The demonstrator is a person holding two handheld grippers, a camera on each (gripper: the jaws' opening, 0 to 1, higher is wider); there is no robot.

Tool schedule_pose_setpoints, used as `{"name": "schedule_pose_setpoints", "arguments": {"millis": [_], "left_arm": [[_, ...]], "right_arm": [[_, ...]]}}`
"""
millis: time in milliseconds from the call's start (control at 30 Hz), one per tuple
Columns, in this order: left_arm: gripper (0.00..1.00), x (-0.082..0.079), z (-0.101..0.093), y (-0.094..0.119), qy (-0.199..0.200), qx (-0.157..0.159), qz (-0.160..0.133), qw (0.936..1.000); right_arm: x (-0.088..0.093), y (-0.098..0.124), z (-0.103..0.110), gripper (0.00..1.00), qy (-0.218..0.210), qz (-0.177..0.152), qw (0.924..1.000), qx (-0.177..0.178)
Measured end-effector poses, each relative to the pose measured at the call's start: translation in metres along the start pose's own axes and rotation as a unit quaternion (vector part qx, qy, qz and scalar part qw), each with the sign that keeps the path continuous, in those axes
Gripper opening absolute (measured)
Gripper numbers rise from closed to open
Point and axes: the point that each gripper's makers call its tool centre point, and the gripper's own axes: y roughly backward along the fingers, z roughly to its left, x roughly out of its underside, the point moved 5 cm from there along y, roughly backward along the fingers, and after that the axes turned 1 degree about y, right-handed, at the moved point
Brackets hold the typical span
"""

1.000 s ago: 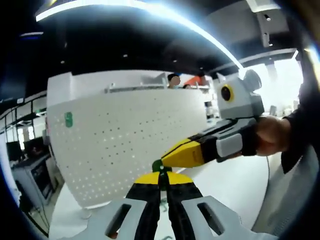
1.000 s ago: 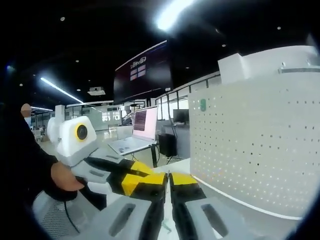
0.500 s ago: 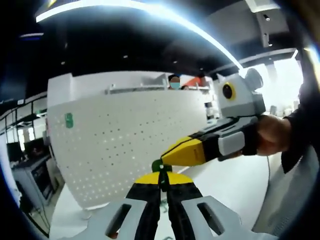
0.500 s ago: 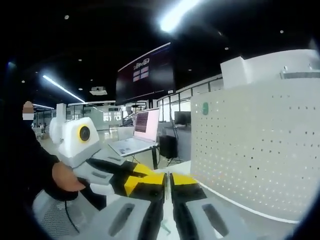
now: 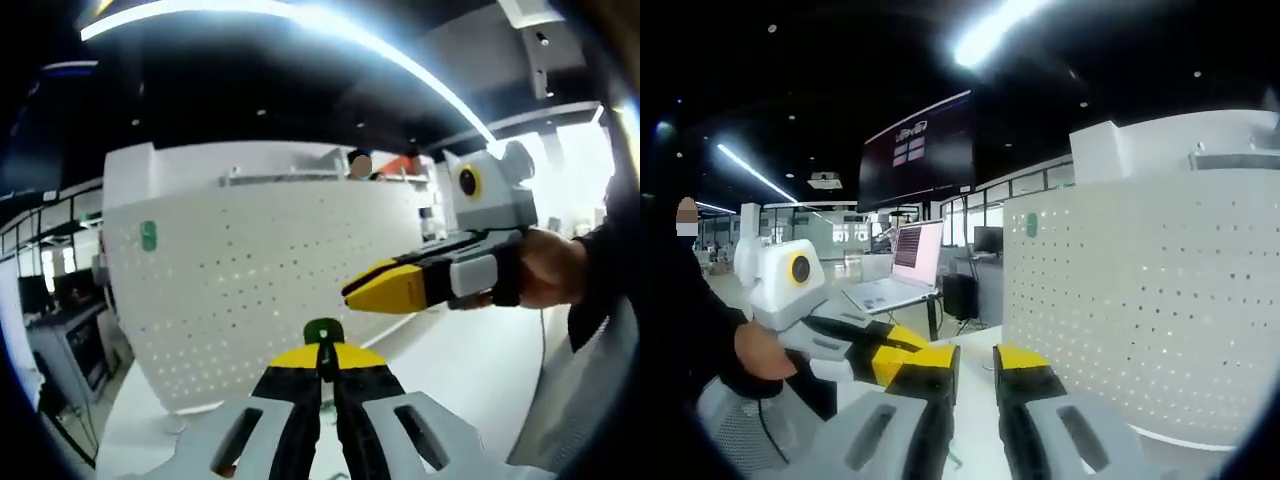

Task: Insert the hook assembly into the mounting plate slot until the hook locks in place.

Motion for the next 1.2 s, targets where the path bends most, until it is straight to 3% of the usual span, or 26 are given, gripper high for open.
{"name": "schedule_pose_setpoints", "arguments": {"millis": [400,767,1200], "left_arm": [[0.03,0.000,0.003,0.001,0.005,-0.006,-0.003,1.0000],[0.03,0.000,0.005,0.002,0.009,-0.012,-0.003,0.9999],[0.03,-0.008,0.018,0.004,0.032,-0.040,-0.017,0.9985]], "right_arm": [[0.006,0.007,0.000,0.21,0.015,0.018,0.9996,0.017],[0.007,0.012,-0.003,0.38,0.048,0.030,0.9976,0.039],[0.011,0.015,-0.013,0.49,0.043,0.039,0.9965,0.060]]}}
